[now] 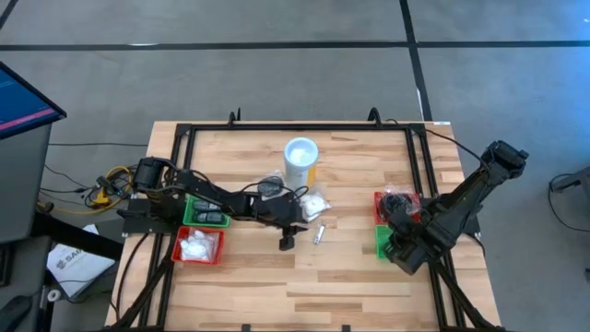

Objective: Pick & Place Travel size toiletries
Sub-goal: Put the nail cutter into the right green bin

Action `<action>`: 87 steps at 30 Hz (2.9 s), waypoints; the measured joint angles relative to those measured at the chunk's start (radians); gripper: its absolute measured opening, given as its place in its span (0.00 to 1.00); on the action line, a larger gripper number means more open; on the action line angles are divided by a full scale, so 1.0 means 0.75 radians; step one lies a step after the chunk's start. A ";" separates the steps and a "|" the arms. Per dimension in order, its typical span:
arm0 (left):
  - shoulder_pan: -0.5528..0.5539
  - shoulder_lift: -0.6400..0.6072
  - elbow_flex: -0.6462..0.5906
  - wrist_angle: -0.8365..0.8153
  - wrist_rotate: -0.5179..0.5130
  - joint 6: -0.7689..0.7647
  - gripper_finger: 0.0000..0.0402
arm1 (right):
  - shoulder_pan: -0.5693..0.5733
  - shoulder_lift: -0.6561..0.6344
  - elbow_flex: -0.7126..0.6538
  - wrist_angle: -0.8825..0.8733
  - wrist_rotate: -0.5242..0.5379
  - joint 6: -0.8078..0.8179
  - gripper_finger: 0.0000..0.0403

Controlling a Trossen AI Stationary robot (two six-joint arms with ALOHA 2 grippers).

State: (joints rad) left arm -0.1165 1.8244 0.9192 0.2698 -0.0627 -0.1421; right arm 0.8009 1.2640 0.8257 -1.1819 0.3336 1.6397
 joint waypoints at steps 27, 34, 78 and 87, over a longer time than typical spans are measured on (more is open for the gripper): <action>-0.005 0.017 0.000 -0.092 -0.130 -0.146 0.25 | -0.223 0.001 0.000 0.234 0.166 -0.474 0.30; -0.005 0.094 0.000 -0.080 -0.130 -0.180 0.25 | -0.299 0.001 0.000 0.297 0.166 -0.602 0.30; -0.010 0.177 0.001 0.126 -0.213 -0.286 0.56 | -0.420 0.001 0.000 0.421 0.166 -0.805 0.30; -0.011 0.220 0.001 0.158 -0.235 -0.346 0.53 | -0.420 0.001 0.000 0.427 0.166 -0.805 0.30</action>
State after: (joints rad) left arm -0.1252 1.9891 0.9200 0.3885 -0.2390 -0.4014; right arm 0.4862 1.2644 0.8257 -0.8614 0.4580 1.0362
